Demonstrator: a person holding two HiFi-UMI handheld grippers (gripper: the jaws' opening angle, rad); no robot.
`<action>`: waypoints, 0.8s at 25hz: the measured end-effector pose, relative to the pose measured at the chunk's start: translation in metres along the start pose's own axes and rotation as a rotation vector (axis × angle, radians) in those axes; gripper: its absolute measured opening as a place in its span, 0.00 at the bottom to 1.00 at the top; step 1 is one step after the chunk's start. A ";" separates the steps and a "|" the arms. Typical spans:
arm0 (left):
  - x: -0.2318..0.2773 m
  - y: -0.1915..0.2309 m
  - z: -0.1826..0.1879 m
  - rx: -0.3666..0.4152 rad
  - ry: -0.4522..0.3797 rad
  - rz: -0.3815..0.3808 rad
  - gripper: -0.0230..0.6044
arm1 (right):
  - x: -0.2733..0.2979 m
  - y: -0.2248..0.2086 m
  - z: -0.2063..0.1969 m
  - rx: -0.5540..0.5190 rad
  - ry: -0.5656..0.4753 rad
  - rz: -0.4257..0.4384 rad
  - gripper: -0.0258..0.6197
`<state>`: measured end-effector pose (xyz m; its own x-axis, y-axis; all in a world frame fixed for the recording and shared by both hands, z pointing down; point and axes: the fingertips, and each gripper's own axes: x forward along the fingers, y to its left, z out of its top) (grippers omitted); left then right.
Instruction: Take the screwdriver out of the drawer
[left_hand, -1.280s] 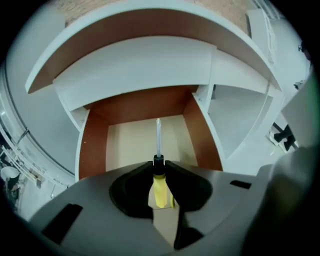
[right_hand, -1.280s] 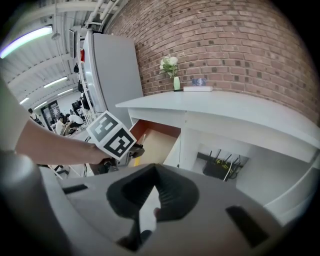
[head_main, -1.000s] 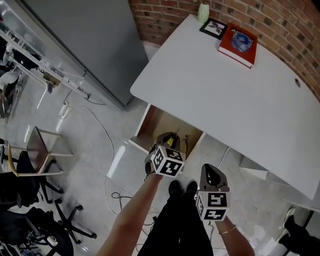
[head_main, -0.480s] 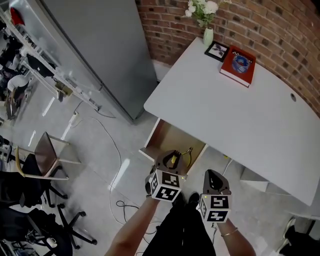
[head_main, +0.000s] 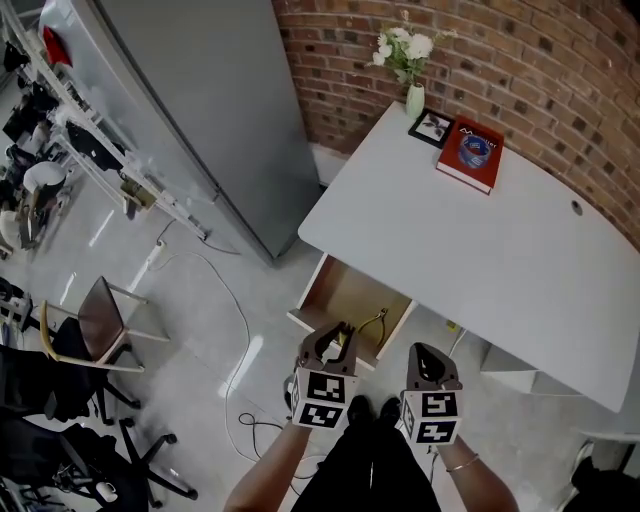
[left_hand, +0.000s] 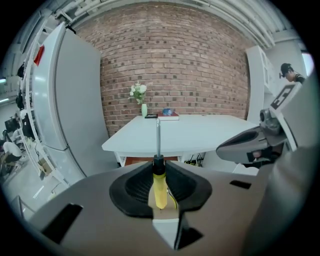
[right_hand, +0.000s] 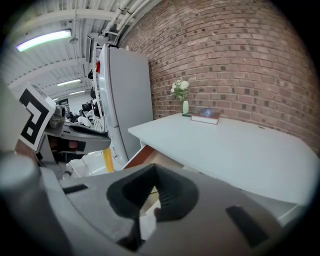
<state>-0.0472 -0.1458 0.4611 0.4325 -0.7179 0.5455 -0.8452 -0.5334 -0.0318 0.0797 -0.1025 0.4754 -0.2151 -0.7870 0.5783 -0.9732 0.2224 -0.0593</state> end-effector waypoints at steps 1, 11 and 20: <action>-0.005 0.001 0.003 -0.001 -0.010 0.005 0.14 | -0.002 0.000 0.004 -0.002 -0.007 0.001 0.04; -0.050 0.020 0.018 -0.037 -0.053 0.057 0.15 | -0.017 0.012 0.035 -0.031 -0.045 0.056 0.04; -0.079 0.023 0.021 -0.073 -0.083 0.068 0.15 | -0.035 0.030 0.046 -0.023 -0.072 0.093 0.04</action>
<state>-0.0940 -0.1113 0.3996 0.3952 -0.7875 0.4729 -0.8929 -0.4502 -0.0036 0.0541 -0.0949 0.4162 -0.3110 -0.8013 0.5111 -0.9466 0.3092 -0.0912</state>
